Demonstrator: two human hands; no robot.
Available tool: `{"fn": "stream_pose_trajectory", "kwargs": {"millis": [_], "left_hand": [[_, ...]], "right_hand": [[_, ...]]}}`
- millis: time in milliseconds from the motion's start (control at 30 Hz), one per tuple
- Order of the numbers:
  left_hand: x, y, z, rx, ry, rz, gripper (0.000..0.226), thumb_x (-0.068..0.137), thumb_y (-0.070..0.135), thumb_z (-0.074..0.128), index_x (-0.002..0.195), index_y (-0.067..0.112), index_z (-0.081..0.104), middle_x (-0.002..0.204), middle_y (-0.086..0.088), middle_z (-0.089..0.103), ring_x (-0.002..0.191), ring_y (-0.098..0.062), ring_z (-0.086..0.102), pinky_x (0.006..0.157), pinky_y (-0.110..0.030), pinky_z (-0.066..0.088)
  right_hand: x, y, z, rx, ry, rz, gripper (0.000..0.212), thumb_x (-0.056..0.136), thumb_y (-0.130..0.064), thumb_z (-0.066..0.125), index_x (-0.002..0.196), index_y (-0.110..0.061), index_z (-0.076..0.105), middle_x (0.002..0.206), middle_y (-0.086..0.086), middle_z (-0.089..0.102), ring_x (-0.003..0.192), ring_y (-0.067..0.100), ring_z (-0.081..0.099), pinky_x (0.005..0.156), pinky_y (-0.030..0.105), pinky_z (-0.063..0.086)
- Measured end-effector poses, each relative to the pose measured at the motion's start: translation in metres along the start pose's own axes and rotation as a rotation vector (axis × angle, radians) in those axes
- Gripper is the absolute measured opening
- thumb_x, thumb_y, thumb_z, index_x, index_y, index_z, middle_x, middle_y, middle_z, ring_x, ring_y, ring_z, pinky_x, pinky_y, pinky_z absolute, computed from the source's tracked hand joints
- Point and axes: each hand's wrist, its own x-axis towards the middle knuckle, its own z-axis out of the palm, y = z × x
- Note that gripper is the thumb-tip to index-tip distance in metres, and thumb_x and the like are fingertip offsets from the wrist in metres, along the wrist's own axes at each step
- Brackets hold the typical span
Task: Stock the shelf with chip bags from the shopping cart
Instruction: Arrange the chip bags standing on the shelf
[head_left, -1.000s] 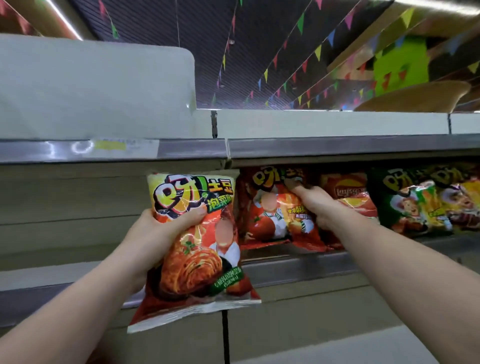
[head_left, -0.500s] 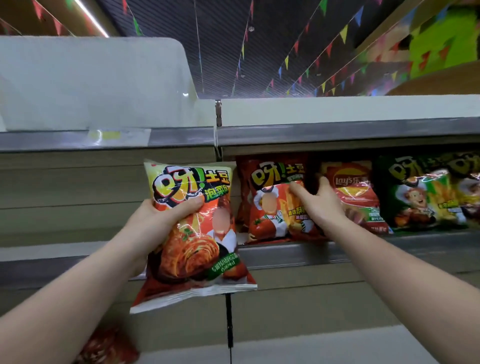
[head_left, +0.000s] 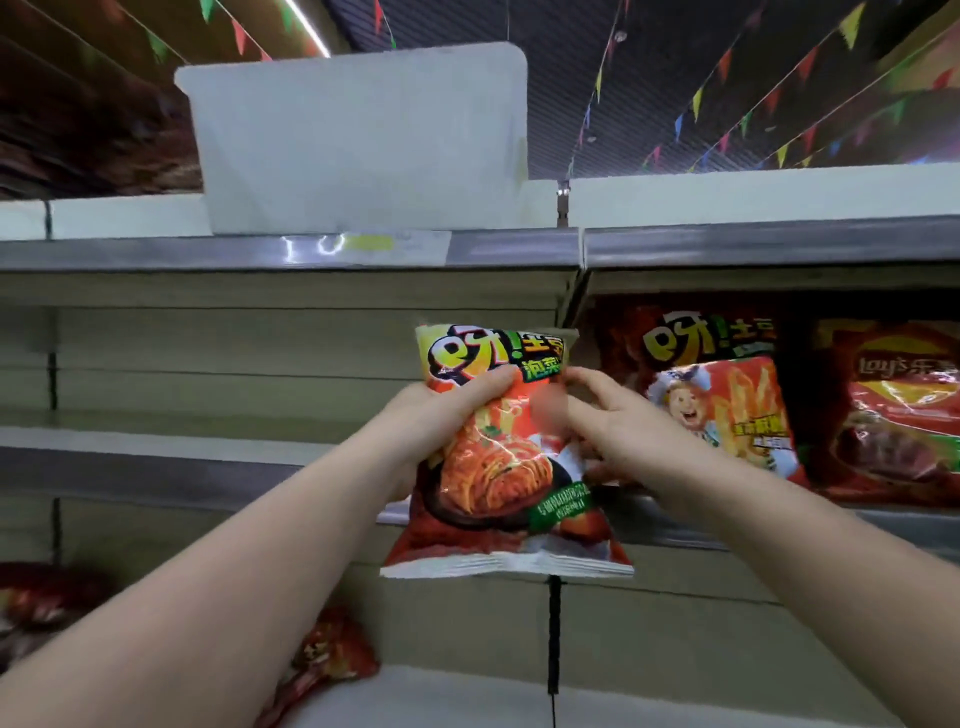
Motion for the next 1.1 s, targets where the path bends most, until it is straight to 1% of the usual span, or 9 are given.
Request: {"fn": "stream_pose_trajectory", "kwargs": {"millis": [133,200,333,400,533,667,867,1000,1100], "left_hand": [[0.026,0.006,-0.024,0.006,-0.018,-0.035,0.061,0.07,0.053,0.073,0.109,0.007,0.066,0.087,-0.008,0.075,0.071,-0.02,0.072,0.066,-0.03,0.059],[0.042,0.01,-0.035,0.022,-0.022,-0.023,0.065,0.069,0.055,0.074,0.112,0.007,0.066,0.092,-0.009,0.075,0.078,-0.023,0.072,0.075,-0.035,0.058],[0.067,0.012,-0.042,0.015,-0.105,0.008,0.043,0.077,0.042,0.074,0.102,0.008,0.064,0.075,-0.006,0.073,0.059,-0.017,0.069,0.054,-0.024,0.056],[0.082,0.008,-0.04,0.038,-0.125,0.014,0.044,0.079,0.036,0.073,0.109,0.005,0.062,0.082,-0.008,0.072,0.064,-0.017,0.069,0.054,-0.024,0.056],[0.122,-0.002,-0.034,0.129,-0.087,0.017,0.024,0.086,0.028,0.068,0.101,0.01,0.064,0.091,-0.009,0.071,0.075,-0.02,0.066,0.067,-0.027,0.054],[0.144,-0.007,-0.03,0.256,-0.124,0.074,0.015,0.086,0.036,0.068,0.085,0.024,0.058,0.097,-0.002,0.067,0.084,-0.017,0.06,0.076,-0.025,0.047],[0.167,0.003,-0.032,0.355,-0.169,0.021,0.02,0.089,0.026,0.066,0.105,0.017,0.057,0.11,-0.004,0.063,0.098,-0.02,0.056,0.083,-0.032,0.041],[0.176,0.001,-0.027,0.376,-0.177,-0.018,0.036,0.093,0.028,0.059,0.126,0.016,0.051,0.129,-0.006,0.058,0.113,-0.023,0.053,0.085,-0.036,0.041],[0.182,-0.005,-0.022,0.337,-0.162,0.022,0.035,0.094,0.025,0.059,0.126,0.015,0.051,0.12,-0.006,0.062,0.105,-0.023,0.057,0.087,-0.034,0.043]], "right_hand": [[0.028,-0.007,0.016,0.025,0.036,0.019,0.044,0.086,-0.04,0.062,0.125,-0.026,0.046,0.105,-0.005,0.062,0.08,0.005,0.062,0.066,0.019,0.053],[0.044,-0.009,0.022,0.118,0.05,0.063,0.034,0.086,-0.036,0.063,0.113,-0.021,0.049,0.095,-0.002,0.066,0.079,0.012,0.066,0.07,0.025,0.055],[0.07,-0.007,0.028,0.143,0.111,0.105,0.029,0.084,-0.032,0.065,0.104,-0.013,0.055,0.089,0.006,0.069,0.073,0.017,0.068,0.066,0.027,0.056],[0.082,-0.002,0.027,0.109,0.173,0.096,0.019,0.085,-0.03,0.065,0.098,-0.018,0.059,0.092,0.007,0.069,0.079,0.018,0.067,0.075,0.031,0.055],[0.105,0.012,0.028,-0.056,0.304,0.075,0.036,0.088,-0.027,0.063,0.122,-0.02,0.057,0.108,0.001,0.06,0.099,0.017,0.057,0.085,0.024,0.045],[0.124,0.019,0.027,-0.155,0.277,-0.011,0.038,0.091,-0.015,0.059,0.128,-0.007,0.051,0.107,-0.001,0.051,0.097,0.01,0.048,0.058,0.001,0.039],[0.152,0.023,0.022,-0.24,0.197,0.101,0.016,0.09,-0.026,0.061,0.101,-0.016,0.06,0.101,0.006,0.063,0.084,0.016,0.056,0.065,0.018,0.043],[0.163,0.033,0.025,-0.325,0.162,0.155,0.03,0.094,-0.034,0.052,0.101,-0.007,0.063,0.089,0.01,0.064,0.078,0.02,0.057,0.069,0.026,0.042],[0.169,0.046,0.027,-0.305,0.197,0.157,0.034,0.095,-0.034,0.05,0.107,-0.005,0.062,0.097,0.016,0.066,0.084,0.022,0.058,0.076,0.028,0.043]]}}
